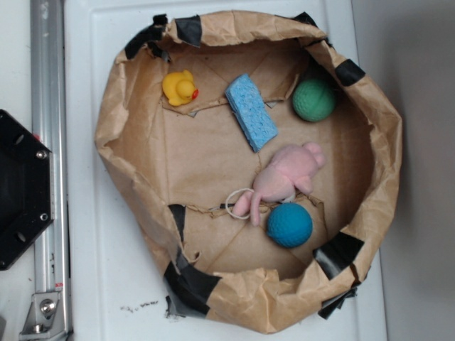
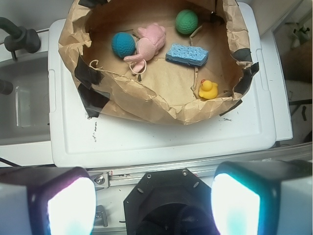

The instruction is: Grab the yellow duck.

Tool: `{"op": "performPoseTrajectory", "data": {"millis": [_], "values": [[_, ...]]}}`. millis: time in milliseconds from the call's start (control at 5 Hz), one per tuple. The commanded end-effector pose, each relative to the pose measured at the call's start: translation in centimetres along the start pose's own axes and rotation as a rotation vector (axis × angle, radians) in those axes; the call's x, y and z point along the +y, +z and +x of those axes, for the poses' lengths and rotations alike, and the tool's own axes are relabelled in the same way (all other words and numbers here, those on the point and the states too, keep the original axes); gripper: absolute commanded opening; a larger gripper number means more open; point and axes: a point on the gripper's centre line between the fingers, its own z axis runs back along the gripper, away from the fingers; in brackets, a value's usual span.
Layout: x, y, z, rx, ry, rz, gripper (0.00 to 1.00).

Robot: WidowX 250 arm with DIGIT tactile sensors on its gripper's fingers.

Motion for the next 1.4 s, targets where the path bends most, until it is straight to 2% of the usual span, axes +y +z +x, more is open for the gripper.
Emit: {"op": "performPoseTrajectory", "data": {"millis": [0, 200, 400, 600, 800, 1000, 1200], "values": [[0.0, 0.0, 0.0, 0.000, 0.000, 0.000, 1.00], [1.8, -1.9, 4.7, -0.080, -0.041, 0.005, 1.00], [2.4, -4.0, 7.4, -0.093, -0.112, 0.077, 1.00], [3.5, -7.4, 9.2, -0.070, -0.161, 0.041, 1.00], [4.9, -11.7, 10.4, 0.055, -0.189, 0.072, 1.00], [5.9, -14.0, 10.8, 0.117, -0.157, 0.070, 1.00], [5.8, -17.4, 11.1, 0.193, -0.167, 0.144, 1.00]]}}
